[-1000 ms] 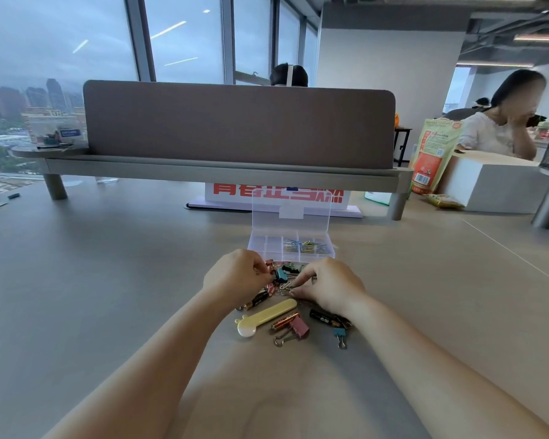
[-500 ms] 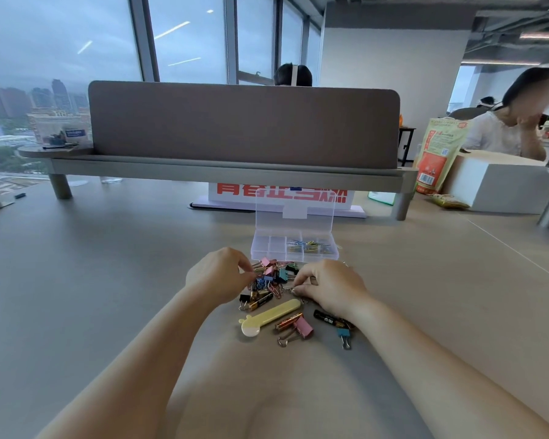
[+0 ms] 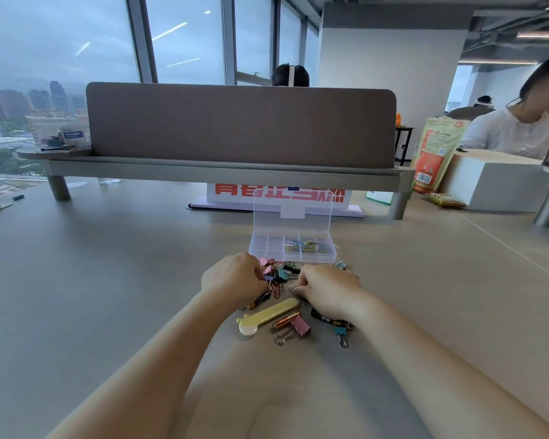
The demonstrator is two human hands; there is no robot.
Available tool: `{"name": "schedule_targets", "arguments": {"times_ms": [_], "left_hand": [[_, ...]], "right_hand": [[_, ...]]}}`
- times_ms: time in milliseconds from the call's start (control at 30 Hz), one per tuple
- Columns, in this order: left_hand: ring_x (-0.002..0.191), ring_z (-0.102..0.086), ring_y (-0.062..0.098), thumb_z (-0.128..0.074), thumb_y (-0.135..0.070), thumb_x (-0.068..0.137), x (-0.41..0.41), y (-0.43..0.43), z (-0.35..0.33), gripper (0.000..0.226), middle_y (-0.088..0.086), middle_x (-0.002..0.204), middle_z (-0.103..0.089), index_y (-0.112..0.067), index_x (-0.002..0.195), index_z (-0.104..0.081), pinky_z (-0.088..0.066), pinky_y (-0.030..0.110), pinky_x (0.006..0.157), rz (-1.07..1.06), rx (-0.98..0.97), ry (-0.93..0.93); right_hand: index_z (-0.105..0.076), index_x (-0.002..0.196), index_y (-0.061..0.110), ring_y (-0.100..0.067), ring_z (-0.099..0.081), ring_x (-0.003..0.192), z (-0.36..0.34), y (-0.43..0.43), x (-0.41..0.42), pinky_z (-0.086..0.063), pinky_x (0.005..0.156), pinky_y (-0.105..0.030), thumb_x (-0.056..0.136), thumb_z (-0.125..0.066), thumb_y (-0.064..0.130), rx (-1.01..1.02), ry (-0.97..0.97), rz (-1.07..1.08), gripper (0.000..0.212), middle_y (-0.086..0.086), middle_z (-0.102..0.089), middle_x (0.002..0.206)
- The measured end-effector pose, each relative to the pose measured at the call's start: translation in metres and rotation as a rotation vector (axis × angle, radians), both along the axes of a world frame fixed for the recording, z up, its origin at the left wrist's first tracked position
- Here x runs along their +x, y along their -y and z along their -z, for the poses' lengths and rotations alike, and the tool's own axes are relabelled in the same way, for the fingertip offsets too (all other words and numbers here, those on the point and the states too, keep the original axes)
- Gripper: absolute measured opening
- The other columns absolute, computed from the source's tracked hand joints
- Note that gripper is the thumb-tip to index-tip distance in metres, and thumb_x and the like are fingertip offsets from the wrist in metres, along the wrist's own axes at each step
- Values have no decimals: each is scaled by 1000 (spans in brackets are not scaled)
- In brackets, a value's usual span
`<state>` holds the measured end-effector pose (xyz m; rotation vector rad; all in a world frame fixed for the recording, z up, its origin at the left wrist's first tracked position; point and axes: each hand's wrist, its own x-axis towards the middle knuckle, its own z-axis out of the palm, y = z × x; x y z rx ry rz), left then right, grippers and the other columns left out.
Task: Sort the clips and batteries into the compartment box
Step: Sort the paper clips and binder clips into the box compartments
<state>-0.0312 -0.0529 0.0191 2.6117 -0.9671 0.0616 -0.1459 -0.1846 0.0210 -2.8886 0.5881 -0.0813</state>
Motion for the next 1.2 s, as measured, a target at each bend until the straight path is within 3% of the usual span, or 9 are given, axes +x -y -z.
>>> {"name": "schedule_targets", "arguments": {"times_ms": [200, 300, 433, 500, 633, 767, 1000, 1100, 1200], "left_hand": [[71, -57, 11, -61, -30, 82, -1, 0, -1, 10, -12, 75, -58, -31, 90, -67, -38, 21, 50, 42, -44, -65], [77, -61, 11, -62, -33, 83, 2, -3, -3, 11, -10, 83, -62, -29, 92, -67, -40, 21, 52, 16, -58, -67], [73, -65, 12, -63, -45, 82, 0, -3, -2, 20, -9, 66, -62, -27, 85, -68, -47, 22, 54, 4, 4, -79], [72, -65, 12, -64, -49, 81, -1, 0, -1, 24, -8, 66, -62, -26, 84, -67, -50, 25, 58, 7, 13, -78], [74, -62, 12, -64, -46, 82, 0, 3, 1, 23, -9, 75, -61, -25, 89, -68, -50, 25, 59, 8, 3, -55], [70, -58, 11, -63, -39, 85, 0, 1, 1, 17, -12, 69, -54, -24, 90, -69, -40, 22, 51, 29, -18, -70], [73, -55, 9, -63, -39, 86, 3, -8, -4, 19, -12, 75, -53, -27, 100, -69, -38, 22, 52, 78, -27, -84], [76, -58, 9, -63, -38, 86, 2, -9, -5, 21, -11, 83, -57, -28, 104, -69, -42, 21, 55, 91, 9, -100], [74, -61, 9, -64, -37, 85, 1, -9, -5, 15, -12, 78, -61, -29, 95, -72, -43, 22, 53, 74, 3, -91]], "right_hand": [[-54, 89, 16, -16, -49, 68, -9, -2, -2, -35, 58, -29, 99, -42, 34, 254, 150, 9, 24, -1, -55, 78], [-49, 86, 14, -10, -33, 52, -9, 7, 0, -26, 48, -24, 99, -41, 32, 643, 239, 60, 24, -1, -40, 67], [-42, 81, 12, -5, -29, 43, -7, 19, 0, -17, 34, -13, 98, -41, 16, 1419, 364, 165, 17, -1, -41, 67], [-40, 75, 12, -6, -30, 40, -7, 22, 0, -15, 32, -12, 93, -41, 14, 1616, 407, 214, 18, -3, -42, 67], [-41, 67, 10, -6, -30, 36, -9, 28, -4, -14, 28, -12, 78, -42, 17, 1773, 461, 219, 13, -5, -39, 67], [-42, 68, 17, -4, -31, 36, -10, 32, -7, -11, 31, -10, 89, -50, 25, 1720, 448, 206, 24, -1, -42, 64], [-43, 72, 17, -4, -29, 38, -6, 29, -8, -16, 32, -16, 84, -68, 11, 1091, 388, 161, 28, -1, -40, 60], [-56, 81, 13, -9, -37, 50, -10, 25, -12, -27, 37, -17, 77, -76, 15, 884, 305, 114, 21, -2, -51, 71], [-63, 93, 11, -13, -54, 77, -14, 18, -16, -42, 60, -20, 71, -81, 24, 662, 215, 60, 31, 3, -61, 81]]}}
